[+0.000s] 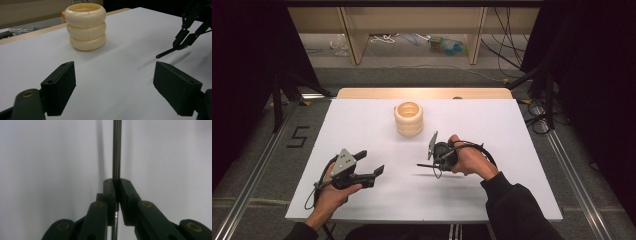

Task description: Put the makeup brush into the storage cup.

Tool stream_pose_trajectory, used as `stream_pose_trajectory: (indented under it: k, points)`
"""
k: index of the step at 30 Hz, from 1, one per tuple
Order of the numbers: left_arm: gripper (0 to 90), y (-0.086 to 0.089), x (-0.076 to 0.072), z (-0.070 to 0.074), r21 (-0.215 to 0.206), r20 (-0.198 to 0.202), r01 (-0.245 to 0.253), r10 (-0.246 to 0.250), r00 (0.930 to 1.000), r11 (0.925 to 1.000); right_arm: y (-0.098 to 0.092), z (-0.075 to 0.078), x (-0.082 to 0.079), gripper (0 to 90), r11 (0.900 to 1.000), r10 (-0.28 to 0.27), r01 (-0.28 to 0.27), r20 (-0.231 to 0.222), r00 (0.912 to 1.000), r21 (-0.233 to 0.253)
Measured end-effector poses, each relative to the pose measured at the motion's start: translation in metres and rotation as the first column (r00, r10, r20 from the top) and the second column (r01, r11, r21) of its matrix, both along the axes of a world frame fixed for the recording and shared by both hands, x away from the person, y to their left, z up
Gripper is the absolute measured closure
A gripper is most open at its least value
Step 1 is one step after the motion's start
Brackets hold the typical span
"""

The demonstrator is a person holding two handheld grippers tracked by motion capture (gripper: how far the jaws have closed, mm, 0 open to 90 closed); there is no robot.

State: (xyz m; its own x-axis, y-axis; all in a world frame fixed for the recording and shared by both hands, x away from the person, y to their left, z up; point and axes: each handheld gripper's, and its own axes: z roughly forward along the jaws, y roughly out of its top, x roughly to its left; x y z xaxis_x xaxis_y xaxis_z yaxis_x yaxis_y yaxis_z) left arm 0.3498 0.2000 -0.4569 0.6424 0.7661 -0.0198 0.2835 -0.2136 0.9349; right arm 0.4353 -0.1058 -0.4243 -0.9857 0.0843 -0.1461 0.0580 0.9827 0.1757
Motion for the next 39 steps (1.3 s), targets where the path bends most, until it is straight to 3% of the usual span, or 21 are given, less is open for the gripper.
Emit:
stream_pose_trajectory:
  k: [2, 10, 11, 12, 13, 14, 16, 18, 21, 24, 25, 29, 30, 31, 32, 33, 34, 36, 37, 39]
  points:
    - [18.7, -0.004, -0.002, 0.000, -0.002, -0.023, 0.023, -0.023, 0.9995, 0.9997, 0.004, 0.001, -0.004, 84.1, 1.000, 0.010, -0.010, -0.003, 0.9999, -0.005]
    - [21.3, -0.020, -0.012, 0.003, 0.033, -0.049, 0.119, -0.117, 0.9919, 0.9924, 0.021, 0.011, -0.025, 84.1, 0.997, 0.073, -0.073, 0.014, 0.9972, -0.001]
    - [21.9, -0.027, -0.015, 0.003, 0.038, -0.056, 0.151, -0.149, 0.9873, 0.9878, 0.025, 0.013, -0.028, 84.1, 0.995, 0.098, -0.098, 0.026, 0.9948, -0.008]
    - [22.5, -0.027, -0.015, 0.003, 0.038, -0.056, 0.151, -0.149, 0.9873, 0.9878, 0.027, 0.013, -0.029, 84.1, 0.993, 0.116, -0.115, 0.030, 0.9928, -0.011]
    - [22.9, -0.032, -0.017, 0.004, 0.065, -0.064, 0.179, -0.175, 0.9825, 0.9817, 0.029, 0.013, -0.033, 84.1, 0.993, 0.120, -0.120, 0.026, 0.9924, -0.011]
    - [23.5, -0.032, -0.017, 0.004, 0.065, -0.064, 0.179, -0.175, 0.9825, 0.9817, 0.029, 0.013, -0.033, 84.1, 0.993, 0.120, -0.120, 0.026, 0.9924, -0.011]
    - [24.9, -0.039, -0.020, 0.002, 0.081, -0.096, 0.206, -0.198, 0.9755, 0.9752, 0.035, 0.013, -0.037, 84.1, 0.986, 0.163, -0.163, 0.038, 0.9858, -0.023]
    - [26.1, -0.041, -0.020, 0.001, 0.080, -0.114, 0.217, -0.207, 0.9717, 0.9729, 0.038, 0.013, -0.043, 84.1, 0.990, 0.143, -0.143, 0.025, 0.9894, -0.014]
    - [28.7, -0.042, -0.021, 0.001, 0.114, -0.133, 0.233, -0.218, 0.9669, 0.9657, 0.042, 0.013, -0.047, 84.1, 0.984, 0.177, -0.177, 0.030, 0.9837, -0.011]
    - [30.4, -0.044, -0.022, 0.001, 0.111, -0.139, 0.243, -0.227, 0.9639, 0.9637, 0.045, 0.013, -0.051, 84.1, 0.979, 0.203, -0.203, 0.038, 0.9785, -0.015]
    - [30.6, -0.045, -0.023, 0.001, 0.126, -0.154, 0.255, -0.235, 0.9596, 0.9586, 0.046, 0.013, -0.052, 84.1, 0.980, 0.198, -0.198, 0.033, 0.9796, -0.012]
    - [32.9, -0.049, -0.024, -0.001, 0.136, -0.186, 0.272, -0.245, 0.9516, 0.9528, 0.049, 0.012, -0.054, 84.1, 0.976, 0.219, -0.219, 0.050, 0.9744, -0.015]
    - [32.9, -0.050, -0.024, -0.001, 0.137, -0.176, 0.272, -0.247, 0.9529, 0.9523, 0.049, 0.012, -0.054, 84.1, 0.976, 0.219, -0.219, 0.050, 0.9744, -0.015]
    - [34.6, -0.051, -0.025, 0.000, 0.162, -0.202, 0.301, -0.267, 0.9424, 0.9399, 0.050, 0.012, -0.056, 84.1, 0.973, 0.229, -0.229, 0.052, 0.9719, -0.017]
    - [35.4, -0.051, -0.025, 0.000, 0.162, -0.202, 0.301, -0.267, 0.9424, 0.9399, 0.051, 0.012, -0.057, 84.1, 0.972, 0.235, -0.235, 0.049, 0.9707, -0.017]
    - [35.4, -0.054, -0.027, -0.002, 0.154, -0.192, 0.290, -0.260, 0.9464, 0.9445, 0.051, 0.012, -0.057, 84.1, 0.972, 0.235, -0.235, 0.049, 0.9707, -0.017]
    - [36.7, -0.055, -0.026, -0.002, 0.178, -0.201, 0.315, -0.279, 0.9389, 0.9321, 0.053, 0.012, -0.058, 84.1, 0.971, 0.241, -0.241, 0.047, 0.9694, -0.010]
    - [38.6, -0.056, -0.026, -0.003, 0.186, -0.194, 0.307, -0.271, 0.9428, 0.9334, 0.055, 0.012, -0.060, 84.1, 0.969, 0.247, -0.247, 0.052, 0.9675, -0.015]
    - [39.8, -0.056, -0.026, -0.003, 0.175, -0.208, 0.310, -0.273, 0.9393, 0.9345, 0.055, 0.011, -0.061, 84.1, 0.967, 0.255, -0.254, 0.046, 0.9659, -0.012]
    - [42.9, -0.058, -0.027, -0.004, 0.169, -0.196, 0.306, -0.273, 0.9419, 0.9368, 0.057, 0.011, -0.062, 84.1, 0.965, 0.262, -0.262, 0.054, 0.9635, -0.018]
